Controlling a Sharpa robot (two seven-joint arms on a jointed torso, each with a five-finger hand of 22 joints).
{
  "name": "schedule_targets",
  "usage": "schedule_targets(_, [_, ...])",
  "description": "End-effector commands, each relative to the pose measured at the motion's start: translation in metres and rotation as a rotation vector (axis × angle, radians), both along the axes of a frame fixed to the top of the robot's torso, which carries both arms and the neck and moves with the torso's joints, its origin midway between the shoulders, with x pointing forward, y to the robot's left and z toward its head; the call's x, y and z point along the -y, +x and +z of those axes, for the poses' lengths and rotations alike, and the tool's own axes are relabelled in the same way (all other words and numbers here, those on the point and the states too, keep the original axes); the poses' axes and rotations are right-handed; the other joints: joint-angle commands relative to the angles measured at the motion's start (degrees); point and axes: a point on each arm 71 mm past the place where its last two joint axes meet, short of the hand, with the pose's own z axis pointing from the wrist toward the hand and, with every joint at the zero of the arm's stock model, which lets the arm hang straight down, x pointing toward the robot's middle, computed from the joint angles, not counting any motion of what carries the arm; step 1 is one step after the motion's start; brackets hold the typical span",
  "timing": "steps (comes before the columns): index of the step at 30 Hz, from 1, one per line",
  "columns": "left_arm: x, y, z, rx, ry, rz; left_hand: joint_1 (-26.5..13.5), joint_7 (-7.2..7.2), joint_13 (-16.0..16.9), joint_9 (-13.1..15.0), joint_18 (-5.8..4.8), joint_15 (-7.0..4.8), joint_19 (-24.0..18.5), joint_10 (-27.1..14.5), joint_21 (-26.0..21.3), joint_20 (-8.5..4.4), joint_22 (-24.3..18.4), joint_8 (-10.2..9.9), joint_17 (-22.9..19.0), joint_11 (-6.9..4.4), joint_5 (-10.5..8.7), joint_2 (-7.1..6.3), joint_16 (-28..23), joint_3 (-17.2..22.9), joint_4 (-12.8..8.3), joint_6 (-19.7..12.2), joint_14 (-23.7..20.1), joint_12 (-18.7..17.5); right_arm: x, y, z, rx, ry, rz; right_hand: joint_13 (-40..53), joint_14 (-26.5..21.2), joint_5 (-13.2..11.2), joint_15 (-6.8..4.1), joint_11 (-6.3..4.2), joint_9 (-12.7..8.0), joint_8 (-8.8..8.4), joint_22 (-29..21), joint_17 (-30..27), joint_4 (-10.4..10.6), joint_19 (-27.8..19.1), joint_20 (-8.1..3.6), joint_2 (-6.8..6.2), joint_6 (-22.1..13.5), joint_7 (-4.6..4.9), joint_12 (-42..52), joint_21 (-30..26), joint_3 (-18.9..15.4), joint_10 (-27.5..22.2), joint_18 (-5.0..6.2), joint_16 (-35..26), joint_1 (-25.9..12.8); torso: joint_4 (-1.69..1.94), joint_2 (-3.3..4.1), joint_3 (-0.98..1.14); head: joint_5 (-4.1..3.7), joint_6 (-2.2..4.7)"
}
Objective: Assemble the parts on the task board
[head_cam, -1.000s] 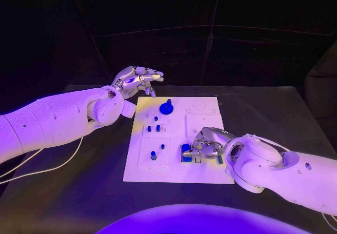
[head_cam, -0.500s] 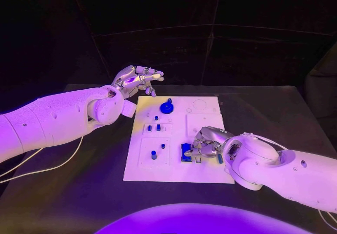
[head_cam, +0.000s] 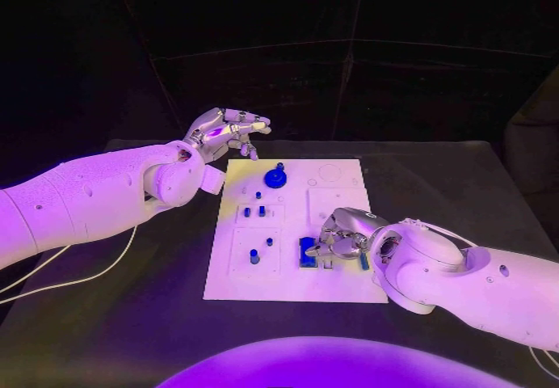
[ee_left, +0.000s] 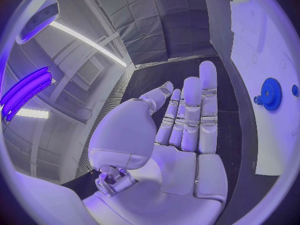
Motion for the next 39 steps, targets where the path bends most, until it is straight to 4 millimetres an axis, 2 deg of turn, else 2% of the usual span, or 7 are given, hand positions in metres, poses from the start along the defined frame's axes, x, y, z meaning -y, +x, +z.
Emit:
schedule_targets(1, [-0.001,0.000,0.001,0.003,-0.007,0.000,0.1,-0.10,0.1,0.1,1.16,0.00,-0.1,-0.4,-0.4,0.14,-0.1,0.3,-0.1,0.17,0.13,0.33,0.1,-0.4,0.1,-0.4,-0.2,0.2,0.004,-0.001,0.009,0.061,0.087,-0.005,-0.1,3.3,0.4,-0.27,0.37,-0.1,-0.36,5.0,-0.2,0.2,1.4,-0.29,-0.30,-0.8,0.31,-0.4,0.0,-0.9,0.2,-0.34,0.0,-0.8,0.11,-0.06,-0.02,-0.09,0.07])
schedule_targets(11, [-0.003,0.000,0.001,0.004,-0.005,0.004,0.1,-0.10,0.1,0.1,1.16,0.00,-0.1,-0.4,-0.4,0.14,-0.1,0.3,-0.1,0.17,0.13,0.33,0.1,-0.4,0.1,-0.4,-0.2,0.2,0.045,-0.004,0.027,0.078,0.164,-0.067,-0.7,3.1,1.5,1.20,2.25,-2.0,-5.20,4.1,-1.0,0.8,0.9,0.94,-0.07,-6.5,2.59,-1.6,-0.6,-2.2,-0.6,-0.14,-0.5,-0.4,-0.22,-0.02,0.04,-0.50,0.45])
schedule_targets(18, [-0.003,0.000,0.001,0.005,-0.005,0.006,0.1,-0.10,0.1,0.1,1.16,0.00,-0.1,-0.4,-0.4,0.14,-0.1,0.3,-0.1,0.17,0.13,0.33,0.1,-0.4,0.1,-0.4,-0.2,0.2,0.079,-0.003,0.029,0.063,0.062,-0.106,-0.5,3.1,2.4,1.42,2.40,-2.5,-5.75,4.2,-0.8,0.3,0.9,1.26,0.08,-6.0,2.71,-1.5,-0.6,-2.3,-0.6,-0.13,-0.4,0.6,-0.37,-0.08,-0.07,-1.45,0.55])
schedule_targets(22, [-0.002,-0.001,0.001,0.006,-0.006,0.004,0.1,-0.10,0.1,0.1,1.16,0.00,-0.1,-0.4,-0.4,0.14,-0.1,0.3,-0.1,0.17,0.13,0.33,0.1,-0.4,0.1,-0.4,-0.2,0.2,0.093,-0.002,0.026,0.059,-0.028,-0.108,-0.2,3.2,3.6,1.33,2.23,-2.7,-5.61,4.5,-0.4,0.5,1.1,1.29,0.17,-4.6,2.46,-1.2,-0.4,-2.6,-0.4,-0.18,-0.2,0.6,-0.53,-0.08,0.05,-1.87,0.64])
schedule_targets(27, [-0.003,-0.001,0.001,0.005,-0.007,0.004,0.1,-0.10,0.1,0.1,1.16,0.00,-0.1,-0.4,-0.4,0.14,-0.1,0.3,-0.1,0.17,0.13,0.34,0.1,-0.4,0.1,-0.4,-0.2,0.2,0.099,0.001,0.019,0.031,-0.140,-0.099,-0.7,3.0,2.4,1.14,2.00,-2.7,-5.58,4.1,-0.9,1.0,0.9,1.17,0.15,-3.4,2.17,-2.0,-0.7,-3.3,-0.7,-0.08,-0.6,0.1,-0.64,-0.07,0.22,-2.05,0.65])
schedule_targets(32, [-0.004,-0.001,0.001,0.004,-0.007,0.005,0.2,-0.11,0.1,0.1,1.16,-0.01,-0.1,-0.5,-0.4,0.13,-0.1,0.3,-0.1,0.16,0.13,0.40,0.1,-0.4,0.0,-0.4,-0.2,0.2,0.101,0.001,0.010,0.001,-0.220,-0.092,-1.0,3.0,1.1,1.10,1.94,-2.8,-5.82,3.8,-1.3,1.6,0.7,1.10,-0.06,-3.1,2.09,-2.5,-0.8,-3.9,-0.8,-0.03,-0.8,-0.5,-0.32,-0.13,-0.06,-2.63,0.77])
schedule_targets(39, [-0.004,-0.002,0.000,0.002,-0.007,0.003,0.2,-0.11,0.1,0.1,1.16,-0.01,-0.1,-0.5,-0.4,0.13,-0.1,0.3,-0.1,0.16,0.13,0.40,0.1,-0.4,0.0,-0.4,-0.2,0.2,0.096,0.002,0.005,-0.008,-0.243,-0.084,-1.5,2.9,1.0,1.08,1.92,-2.8,-5.82,3.7,-1.4,1.8,0.7,1.09,-0.15,-2.9,2.06,-3.1,-0.9,-4.1,-1.1,0.00,-0.9,-0.6,-0.23,-0.13,0.01,-2.59,0.87])
